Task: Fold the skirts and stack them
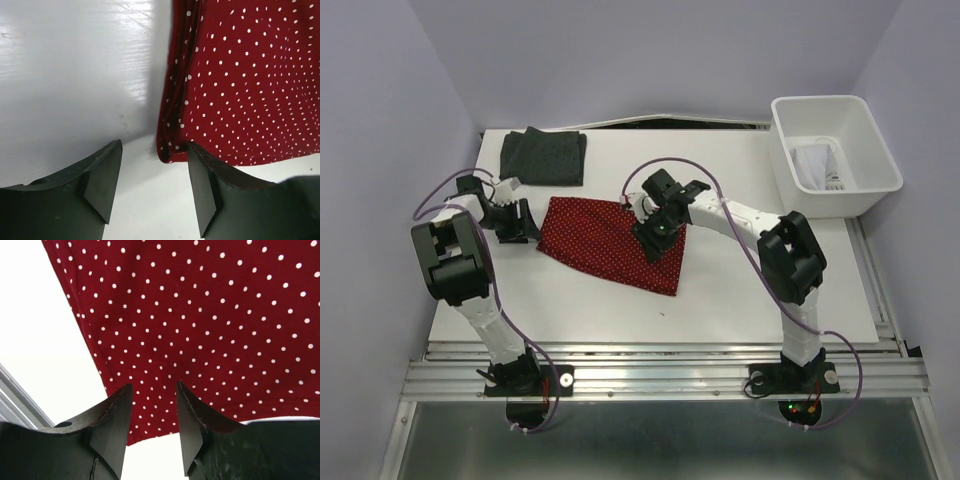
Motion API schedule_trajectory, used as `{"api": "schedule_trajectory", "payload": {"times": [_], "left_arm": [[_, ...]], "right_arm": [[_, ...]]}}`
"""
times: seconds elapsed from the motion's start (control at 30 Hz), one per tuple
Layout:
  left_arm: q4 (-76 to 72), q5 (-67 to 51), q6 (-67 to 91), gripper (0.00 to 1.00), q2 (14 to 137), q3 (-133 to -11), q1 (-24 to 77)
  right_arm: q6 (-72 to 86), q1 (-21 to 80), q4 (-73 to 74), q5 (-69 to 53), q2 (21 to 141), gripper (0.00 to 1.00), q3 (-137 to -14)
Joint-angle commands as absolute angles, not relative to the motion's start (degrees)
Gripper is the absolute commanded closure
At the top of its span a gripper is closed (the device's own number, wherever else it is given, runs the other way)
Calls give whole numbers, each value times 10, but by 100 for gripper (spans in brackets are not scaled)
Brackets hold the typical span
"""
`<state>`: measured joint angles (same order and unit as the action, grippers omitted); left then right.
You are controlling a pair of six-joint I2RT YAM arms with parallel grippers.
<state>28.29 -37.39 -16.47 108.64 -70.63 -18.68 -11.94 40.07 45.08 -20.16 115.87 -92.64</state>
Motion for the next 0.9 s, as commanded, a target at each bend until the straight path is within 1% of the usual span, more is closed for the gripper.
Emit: {"api": "schedule_trajectory", "payload": {"times": [0.0, 0.17, 0.23, 0.27, 0.37, 0.43, 0.57, 0.7, 0.8, 0.87], "left_arm": [[283, -403, -155, 35, 1085, -701, -184], [271, -423, -146, 41, 1103, -691, -184], [274, -444, -155, 37, 1100, -688, -185], [266, -452, -149, 33, 1082, -682, -189], [215, -495, -100, 2, 1053, -653, -221], [187, -502, -86, 1, 1024, -653, -241], [167, -485, -82, 1, 983, -665, -248], [159, -467, -101, 2, 931, -686, -255], [90, -450, -57, 2, 880, -662, -262], [58, -449, -40, 2, 855, -648, -265]], "right_arm": [[-91, 396, 417, -208, 1158, 55, -960], [-18, 396, 335, -234, 1160, 53, -989], [-11, 417, 296, -215, 1163, 52, -998], [-13, 428, 281, -202, 1165, 52, -1000], [-37, 488, 228, -140, 1179, 52, -1021], [-53, 534, 218, -83, 1221, 52, -1067], [-60, 585, 211, -6, 1311, 54, -1156], [-49, 608, 188, -3, 1367, 56, -1196], [-63, 625, 173, 28, 1396, 55, -1209], [-62, 631, 161, 22, 1404, 55, -1203]]}}
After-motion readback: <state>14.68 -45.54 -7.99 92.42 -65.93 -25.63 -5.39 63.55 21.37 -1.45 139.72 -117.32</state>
